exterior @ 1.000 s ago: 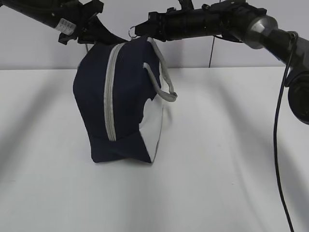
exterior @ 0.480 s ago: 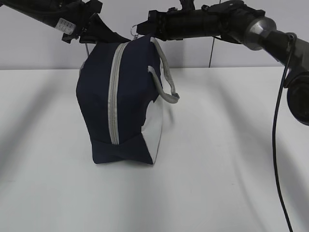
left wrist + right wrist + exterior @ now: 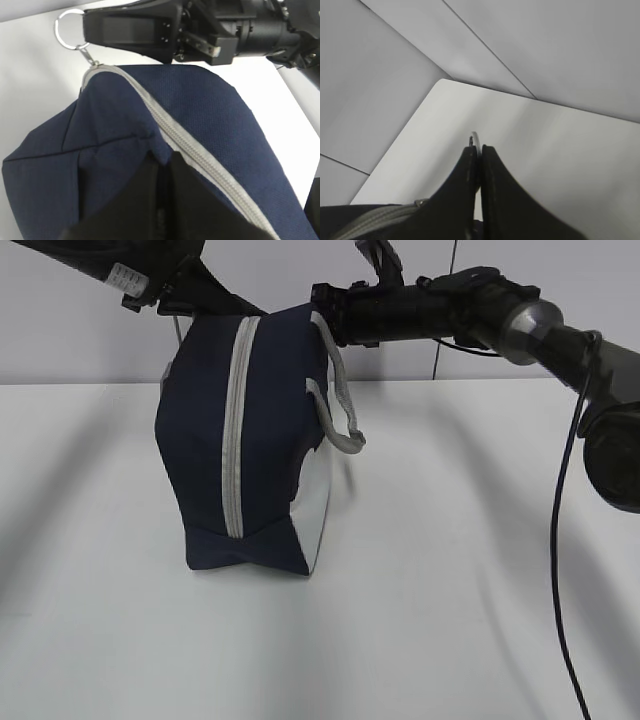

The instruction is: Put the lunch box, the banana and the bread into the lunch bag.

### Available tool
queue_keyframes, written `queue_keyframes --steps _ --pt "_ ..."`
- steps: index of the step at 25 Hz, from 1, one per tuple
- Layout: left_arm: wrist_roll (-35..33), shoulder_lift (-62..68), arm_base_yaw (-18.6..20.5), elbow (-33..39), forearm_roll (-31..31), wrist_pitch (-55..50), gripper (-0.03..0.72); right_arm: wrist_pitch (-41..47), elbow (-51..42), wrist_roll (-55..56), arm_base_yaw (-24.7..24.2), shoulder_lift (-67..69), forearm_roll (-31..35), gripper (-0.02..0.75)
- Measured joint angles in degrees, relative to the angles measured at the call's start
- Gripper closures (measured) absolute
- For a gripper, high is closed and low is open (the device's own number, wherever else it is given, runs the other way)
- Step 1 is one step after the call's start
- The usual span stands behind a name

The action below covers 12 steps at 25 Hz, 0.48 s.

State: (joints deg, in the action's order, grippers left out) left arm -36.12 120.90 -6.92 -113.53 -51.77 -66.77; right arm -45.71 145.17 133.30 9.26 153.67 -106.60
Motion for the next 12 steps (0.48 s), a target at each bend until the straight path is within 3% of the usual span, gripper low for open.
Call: queue_keyframes --steps 12 --pt "-0.2 0.0 0.0 0.0 0.4 -0.6 0.676 -0.7 0.0 0.5 -0.1 2.8 0.8 0.754"
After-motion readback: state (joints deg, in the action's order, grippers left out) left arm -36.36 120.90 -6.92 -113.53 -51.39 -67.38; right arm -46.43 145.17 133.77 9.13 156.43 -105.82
